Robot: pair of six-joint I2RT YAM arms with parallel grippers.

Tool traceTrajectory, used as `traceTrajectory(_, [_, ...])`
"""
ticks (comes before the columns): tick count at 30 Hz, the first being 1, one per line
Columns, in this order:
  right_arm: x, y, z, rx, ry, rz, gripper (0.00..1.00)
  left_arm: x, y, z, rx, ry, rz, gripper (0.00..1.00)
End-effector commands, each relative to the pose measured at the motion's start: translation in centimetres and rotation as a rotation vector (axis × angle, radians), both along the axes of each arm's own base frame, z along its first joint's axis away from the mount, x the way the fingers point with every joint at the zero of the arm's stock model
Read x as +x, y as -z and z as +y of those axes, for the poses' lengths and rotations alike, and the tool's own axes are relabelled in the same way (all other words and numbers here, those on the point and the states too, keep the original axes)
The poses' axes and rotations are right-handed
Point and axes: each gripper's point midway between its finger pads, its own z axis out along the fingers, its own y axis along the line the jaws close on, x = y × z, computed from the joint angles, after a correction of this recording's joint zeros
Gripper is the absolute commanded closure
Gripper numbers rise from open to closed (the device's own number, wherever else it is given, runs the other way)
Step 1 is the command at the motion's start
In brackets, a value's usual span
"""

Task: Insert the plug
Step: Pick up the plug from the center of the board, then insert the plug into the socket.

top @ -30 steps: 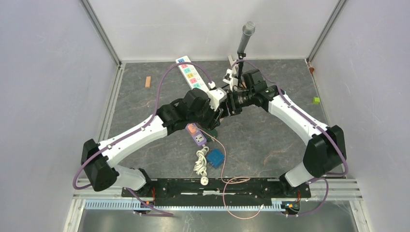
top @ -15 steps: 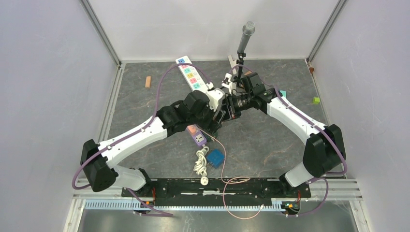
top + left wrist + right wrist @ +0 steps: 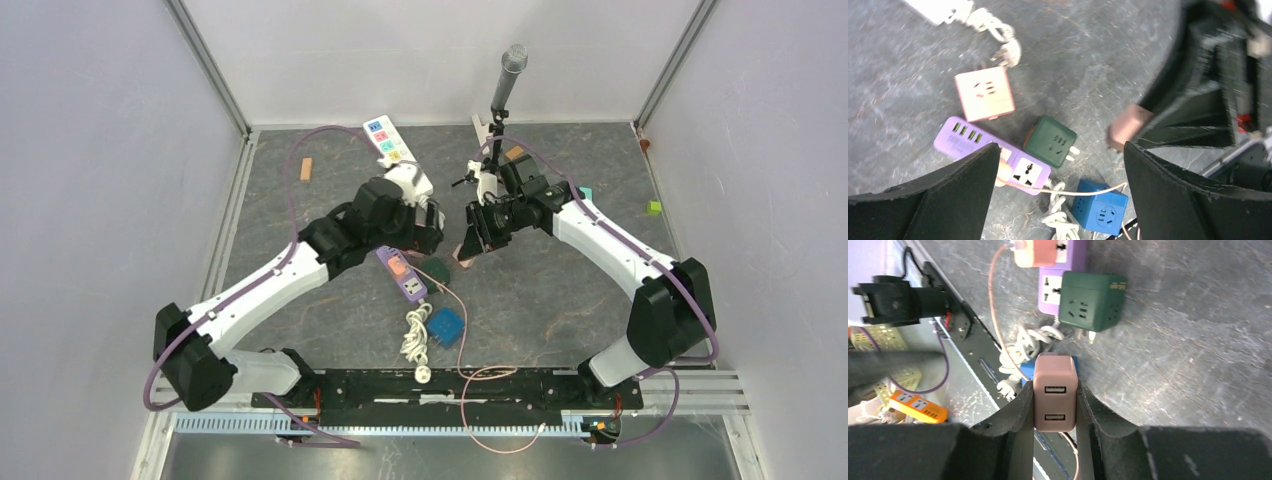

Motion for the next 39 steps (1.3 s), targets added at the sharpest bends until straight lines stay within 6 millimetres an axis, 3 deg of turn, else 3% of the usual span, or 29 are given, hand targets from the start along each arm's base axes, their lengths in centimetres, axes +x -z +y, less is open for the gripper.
traceTrajectory(1, [0.3, -0.6, -1.4, -0.078, -0.016, -0.108, 1.0, 1.1, -0.2, 2.8, -0.255, -0.202, 0.124, 0.0])
traceTrajectory(5, [0.2, -0.6, -0.9, -0.089, -0.036, -0.142, 1.0, 1.4, 2.4, 6.1, -0.424, -0.347, 0.25, 0.0])
traceTrajectory(10, [-0.7, -1.3, 1.7, -0.061, -0.082, -0.189, 1.0, 0.5, 6.9, 11.2, -0.486, -0.554, 0.416, 0.0])
traceTrajectory(14, [-1.8, -1.2, 4.0, -0.048, -0.127, -0.222, 1.0, -0.6, 9.4, 13.5, -0.472, -0.623, 0.506, 0.0])
traceTrajectory(17, [-2.9, -0.9, 5.7, -0.036, -0.172, -0.239, 1.0, -1.0, 10.1, 14.2, -0.463, -0.625, 0.536, 0.0])
traceTrajectory(23, [-5.0, -1.2, 9.5, 0.0, -0.276, -0.283, 1.0, -0.8, 10.3, 14.8, -0.441, -0.61, 0.568, 0.0])
traceTrajectory(27, [-5.6, 0.9, 10.5, -0.05, -0.299, -0.287, 1.0, -0.3, 9.3, 14.9, -0.435, -0.599, 0.551, 0.0])
traceTrajectory(33, [-4.1, 3.9, 9.6, -0.189, -0.271, -0.303, 1.0, 0.9, 6.6, 15.1, -0.453, -0.589, 0.467, 0.0])
traceTrajectory(39, [-0.8, 4.0, 7.7, -0.343, -0.123, -0.382, 1.0, 1.2, 5.7, 15.3, -0.454, -0.589, 0.444, 0.0])
